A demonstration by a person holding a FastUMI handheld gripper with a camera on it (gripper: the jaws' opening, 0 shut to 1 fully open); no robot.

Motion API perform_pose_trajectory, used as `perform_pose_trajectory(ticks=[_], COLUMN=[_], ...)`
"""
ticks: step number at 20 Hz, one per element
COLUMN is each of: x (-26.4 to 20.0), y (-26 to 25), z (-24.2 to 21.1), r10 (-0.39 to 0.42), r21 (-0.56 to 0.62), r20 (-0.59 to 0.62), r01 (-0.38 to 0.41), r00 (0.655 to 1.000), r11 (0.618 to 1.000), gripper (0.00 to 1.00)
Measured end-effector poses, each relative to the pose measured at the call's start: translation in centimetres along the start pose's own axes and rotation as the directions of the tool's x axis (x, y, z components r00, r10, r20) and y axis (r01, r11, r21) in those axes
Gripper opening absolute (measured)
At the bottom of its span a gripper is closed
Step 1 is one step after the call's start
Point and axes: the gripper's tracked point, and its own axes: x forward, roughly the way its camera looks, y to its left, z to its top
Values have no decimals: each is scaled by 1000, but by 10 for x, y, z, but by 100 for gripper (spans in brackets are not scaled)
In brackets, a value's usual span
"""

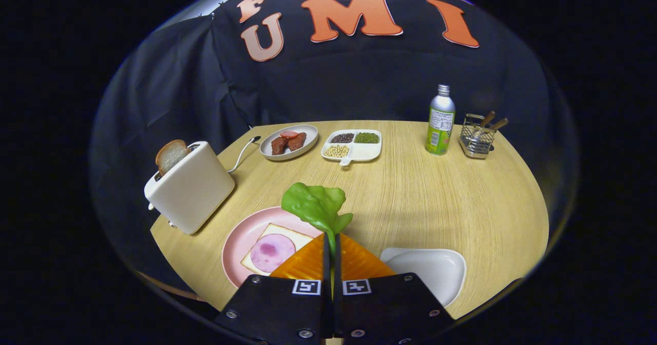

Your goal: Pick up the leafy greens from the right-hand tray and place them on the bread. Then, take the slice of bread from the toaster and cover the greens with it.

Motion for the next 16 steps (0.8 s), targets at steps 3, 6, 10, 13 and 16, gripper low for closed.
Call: perform_pose_trajectory(ticks=[3, 6, 10, 13, 16], x=[9, 18, 31, 40, 48], y=[19, 31, 44, 54, 66], z=[-3, -8, -17, -25, -33], r10=[42, 67, 88, 114, 151], r21=[-20, -38, -48, -39, -21], r20=[-15, -35, -71, -103, -136], r01=[-42, -68, -92, -119, -155], r00=[999, 997, 994, 988, 979], r11=[999, 997, 995, 992, 988], gripper=[2, 2, 2, 2, 2])
